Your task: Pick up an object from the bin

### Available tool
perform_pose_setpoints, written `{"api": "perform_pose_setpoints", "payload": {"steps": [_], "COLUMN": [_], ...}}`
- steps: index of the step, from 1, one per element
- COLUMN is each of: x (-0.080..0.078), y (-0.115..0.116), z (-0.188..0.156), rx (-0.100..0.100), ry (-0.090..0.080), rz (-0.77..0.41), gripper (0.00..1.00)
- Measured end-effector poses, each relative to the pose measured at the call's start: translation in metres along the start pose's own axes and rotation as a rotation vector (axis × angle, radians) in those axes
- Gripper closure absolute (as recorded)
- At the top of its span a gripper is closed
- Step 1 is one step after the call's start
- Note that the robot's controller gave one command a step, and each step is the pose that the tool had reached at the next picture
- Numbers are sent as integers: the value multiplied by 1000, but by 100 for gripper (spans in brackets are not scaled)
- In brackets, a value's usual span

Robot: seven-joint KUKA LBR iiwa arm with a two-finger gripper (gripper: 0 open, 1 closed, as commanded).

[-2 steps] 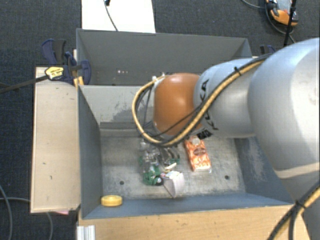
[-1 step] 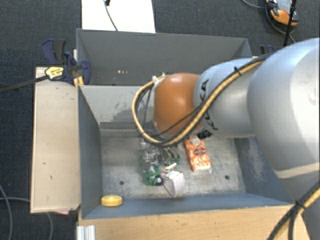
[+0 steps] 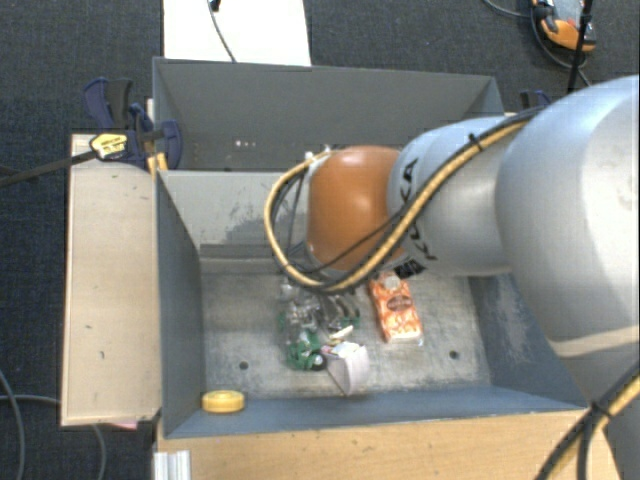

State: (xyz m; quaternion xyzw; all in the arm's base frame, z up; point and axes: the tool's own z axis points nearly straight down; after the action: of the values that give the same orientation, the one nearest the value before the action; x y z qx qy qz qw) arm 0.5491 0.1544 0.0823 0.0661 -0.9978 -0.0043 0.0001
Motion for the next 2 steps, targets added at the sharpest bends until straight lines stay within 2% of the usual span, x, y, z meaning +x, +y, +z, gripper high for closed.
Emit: {"api": "perform_pose_setpoints", "payload": {"steps": [1,2], "x": [25,7], "y": [10,13], "z": [-27,-43], "rx": [7,9], "ry": [-10,10], "rz": [30,38], "gripper": [100,100]}}
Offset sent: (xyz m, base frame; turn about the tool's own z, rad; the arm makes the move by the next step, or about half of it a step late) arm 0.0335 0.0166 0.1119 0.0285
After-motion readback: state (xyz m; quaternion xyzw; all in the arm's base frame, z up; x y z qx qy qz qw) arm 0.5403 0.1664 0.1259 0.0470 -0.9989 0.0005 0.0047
